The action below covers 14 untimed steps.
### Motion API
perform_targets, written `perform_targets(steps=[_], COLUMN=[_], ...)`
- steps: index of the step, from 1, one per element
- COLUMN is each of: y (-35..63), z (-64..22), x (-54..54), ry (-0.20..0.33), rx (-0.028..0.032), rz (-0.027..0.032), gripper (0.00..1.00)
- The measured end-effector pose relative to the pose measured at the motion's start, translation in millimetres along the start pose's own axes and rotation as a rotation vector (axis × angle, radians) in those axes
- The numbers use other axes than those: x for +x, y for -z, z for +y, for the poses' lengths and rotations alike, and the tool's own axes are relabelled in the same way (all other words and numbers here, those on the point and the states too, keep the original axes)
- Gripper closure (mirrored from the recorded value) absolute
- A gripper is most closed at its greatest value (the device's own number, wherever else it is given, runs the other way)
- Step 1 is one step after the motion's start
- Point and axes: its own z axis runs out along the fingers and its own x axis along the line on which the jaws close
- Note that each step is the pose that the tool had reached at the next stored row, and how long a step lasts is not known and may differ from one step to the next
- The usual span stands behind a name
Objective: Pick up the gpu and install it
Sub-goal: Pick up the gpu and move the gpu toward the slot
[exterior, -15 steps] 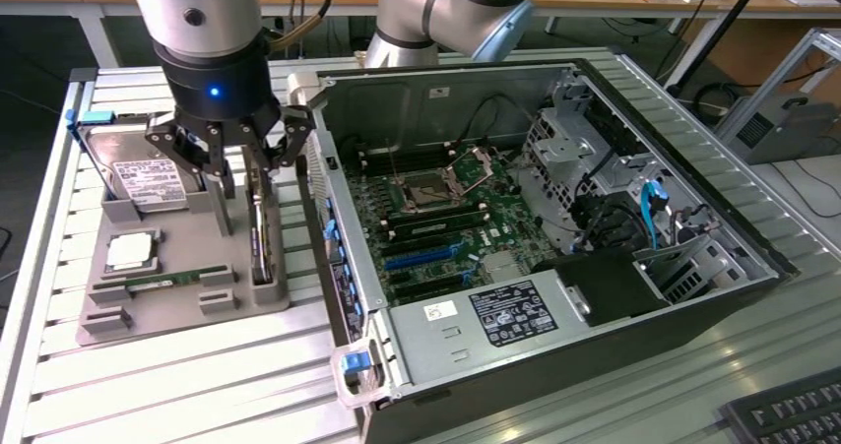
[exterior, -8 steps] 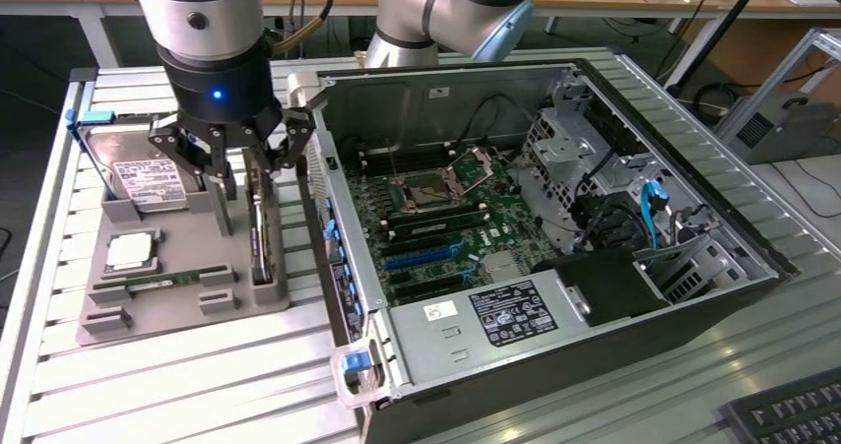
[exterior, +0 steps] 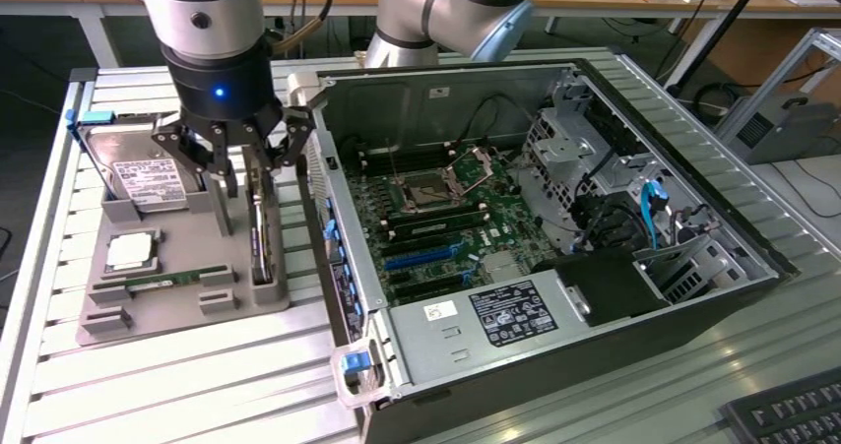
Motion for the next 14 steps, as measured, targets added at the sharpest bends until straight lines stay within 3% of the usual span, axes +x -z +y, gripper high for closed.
perform_targets(steps=[14], y=[-6.9], z=[-0.2], x=[0.4], ry=[0.000], rx=[0.0023], rz=[-0.0001], gripper=[0.58])
